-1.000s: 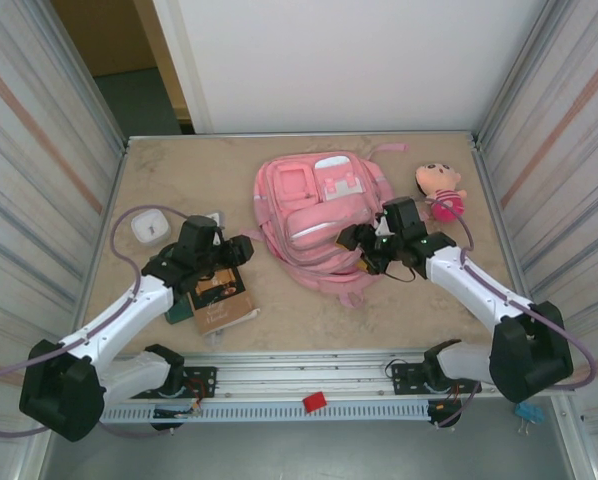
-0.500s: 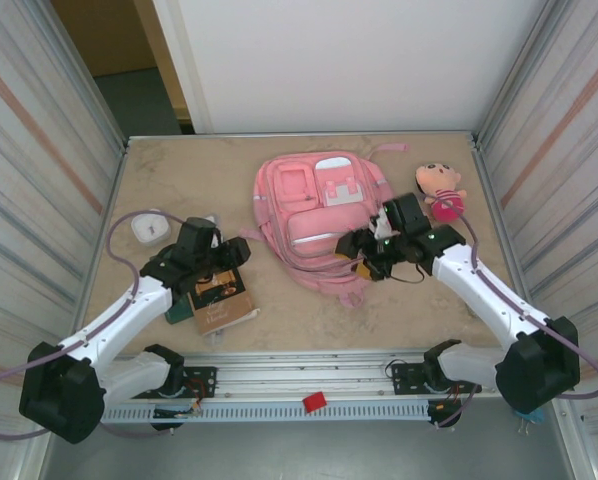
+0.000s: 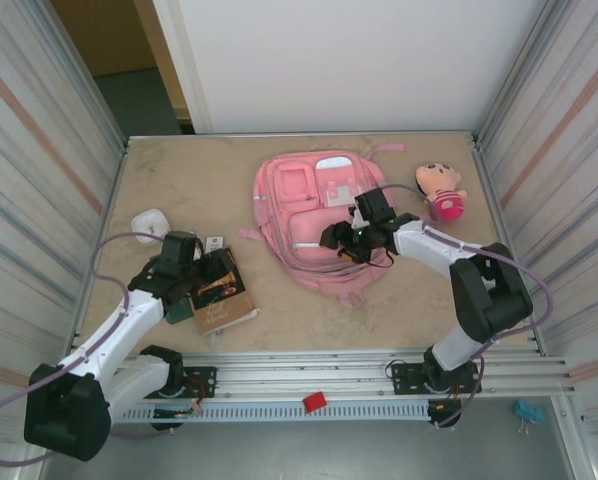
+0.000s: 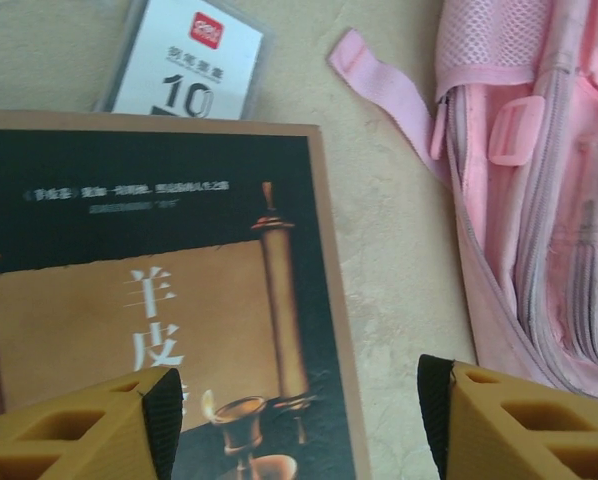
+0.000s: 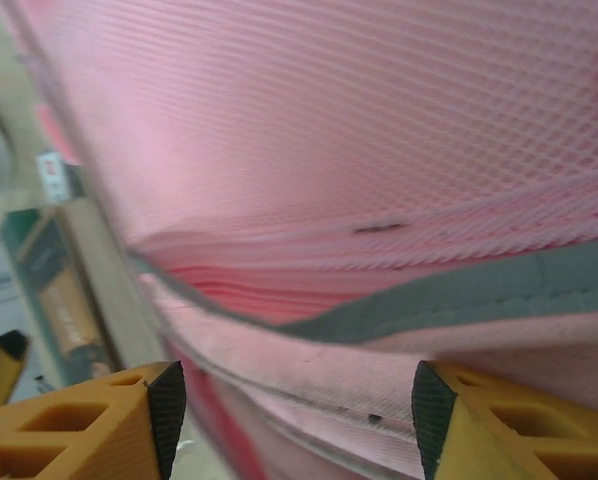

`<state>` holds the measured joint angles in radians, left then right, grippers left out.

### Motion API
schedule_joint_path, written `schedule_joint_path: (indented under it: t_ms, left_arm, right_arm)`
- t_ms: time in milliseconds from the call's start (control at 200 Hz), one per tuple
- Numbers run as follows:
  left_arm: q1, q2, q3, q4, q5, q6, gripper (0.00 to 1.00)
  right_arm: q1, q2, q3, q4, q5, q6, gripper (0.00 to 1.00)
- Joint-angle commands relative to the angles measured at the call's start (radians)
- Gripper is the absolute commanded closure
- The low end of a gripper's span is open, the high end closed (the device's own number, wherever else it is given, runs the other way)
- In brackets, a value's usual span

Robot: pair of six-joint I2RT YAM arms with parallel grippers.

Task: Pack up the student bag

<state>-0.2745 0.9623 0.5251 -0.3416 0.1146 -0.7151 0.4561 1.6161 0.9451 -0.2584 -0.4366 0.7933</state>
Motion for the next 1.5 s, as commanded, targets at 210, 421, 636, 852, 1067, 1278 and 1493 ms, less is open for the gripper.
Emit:
schedule_joint_path:
  t_ms: [210, 421, 636, 852, 1067, 1278, 1493]
  left_arm:
    - [0.104, -0.045, -0.001, -0.082, 0.058, 0.0, 0.34]
    - [0.145, -0.088, -0.019, -0.105, 0.053, -0.01, 0.35]
    - [0.156, -0.117, -0.017, -0.154, 0.031, -0.004, 0.38]
    - [0.159, -0.12, -0.018, -0.194, 0.035, -0.036, 0.38]
    - [0.16, -0.161, -0.028, -0.297, -0.005, -0.127, 0.4]
    - [0.159, -0.187, -0.047, -0.364, 0.015, -0.182, 0.41]
    - [0.159, -0.205, -0.107, -0.351, 0.043, -0.227, 0.4]
  right_arm:
    - [0.166, -0.091, 0.215, -0.175, 0.162, -0.176, 0.35]
    - [0.338, 0.05, 0.323, -0.181, 0.132, -0.12, 0.36]
    - [0.439, 0.241, 0.42, -0.201, 0.068, -0.148, 0.35]
    - [0.498, 0.367, 0.498, -0.202, -0.001, -0.169, 0.35]
    - [0.505, 0.42, 0.501, -0.157, -0.055, -0.152, 0.37]
    - [0.523, 0.472, 0.508, -0.147, -0.085, -0.151, 0.42]
    - [0.513, 0.511, 0.495, -0.163, -0.021, -0.136, 0.63]
